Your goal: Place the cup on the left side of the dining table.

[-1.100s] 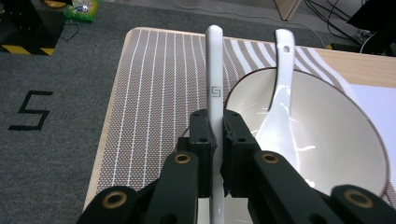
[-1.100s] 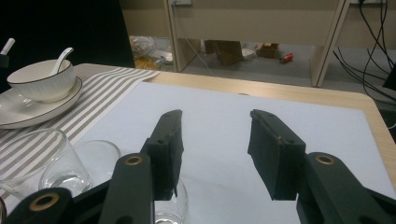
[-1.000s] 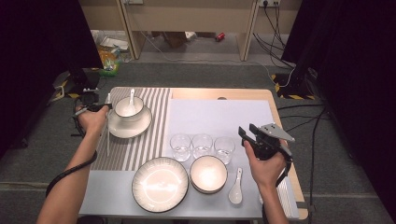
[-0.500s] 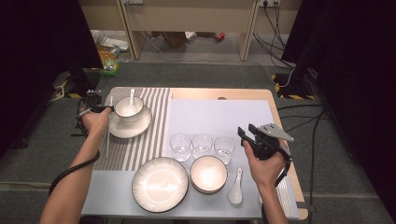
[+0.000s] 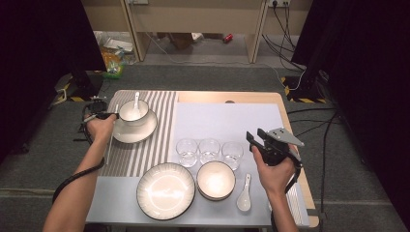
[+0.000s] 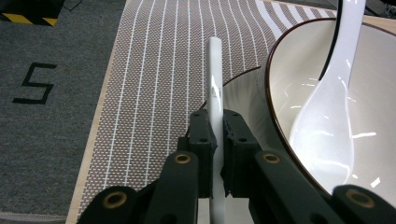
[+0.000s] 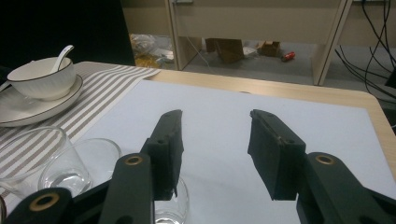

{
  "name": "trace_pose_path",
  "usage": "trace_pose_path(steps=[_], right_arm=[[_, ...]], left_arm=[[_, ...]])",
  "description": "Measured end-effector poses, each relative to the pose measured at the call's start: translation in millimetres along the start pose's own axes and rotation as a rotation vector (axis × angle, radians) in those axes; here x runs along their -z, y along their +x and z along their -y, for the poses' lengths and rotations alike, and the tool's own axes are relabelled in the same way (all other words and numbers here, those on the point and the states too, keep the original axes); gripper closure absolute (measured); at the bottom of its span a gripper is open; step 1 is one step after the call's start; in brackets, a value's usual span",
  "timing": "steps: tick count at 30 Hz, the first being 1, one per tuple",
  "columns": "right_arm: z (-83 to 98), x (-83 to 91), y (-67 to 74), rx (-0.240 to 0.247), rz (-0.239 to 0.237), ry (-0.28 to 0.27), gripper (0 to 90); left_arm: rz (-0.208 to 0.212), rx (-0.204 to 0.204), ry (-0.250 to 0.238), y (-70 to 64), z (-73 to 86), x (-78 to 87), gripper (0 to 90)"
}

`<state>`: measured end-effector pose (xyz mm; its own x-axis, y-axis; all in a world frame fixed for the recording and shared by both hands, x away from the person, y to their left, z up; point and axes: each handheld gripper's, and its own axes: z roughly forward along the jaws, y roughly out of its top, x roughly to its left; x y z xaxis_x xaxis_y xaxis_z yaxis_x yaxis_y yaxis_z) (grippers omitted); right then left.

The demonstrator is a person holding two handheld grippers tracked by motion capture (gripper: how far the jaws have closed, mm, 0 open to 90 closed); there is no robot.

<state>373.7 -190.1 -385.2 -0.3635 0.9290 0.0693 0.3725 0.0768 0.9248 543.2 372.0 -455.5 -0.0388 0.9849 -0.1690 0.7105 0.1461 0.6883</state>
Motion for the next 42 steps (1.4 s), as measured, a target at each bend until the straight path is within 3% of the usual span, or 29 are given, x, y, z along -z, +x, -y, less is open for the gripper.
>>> trace_pose_path(steps=[16,24,33,42], right_arm=[[0.0,0.7,-0.6,0.001,0.000,-0.001,54.7],[0.3,0.6,-0.2,-0.003,0.000,0.004,54.7],[1.1,-0.9,0.6,0.000,-0.004,0.007,54.7],[0.8,0.8,0.1,-0.009,-0.004,0.009,54.7]], left_arm=[[0.005,-0.006,0.027,-0.4,5.7,-5.9,82.2],[-0.002,-0.021,0.004,-1.7,7.2,-2.6,76.4],[-0.030,-0.067,-0.020,-0.3,9.1,11.3,64.0],[-0.006,-0.104,-0.040,7.6,24.1,37.6,55.8]])
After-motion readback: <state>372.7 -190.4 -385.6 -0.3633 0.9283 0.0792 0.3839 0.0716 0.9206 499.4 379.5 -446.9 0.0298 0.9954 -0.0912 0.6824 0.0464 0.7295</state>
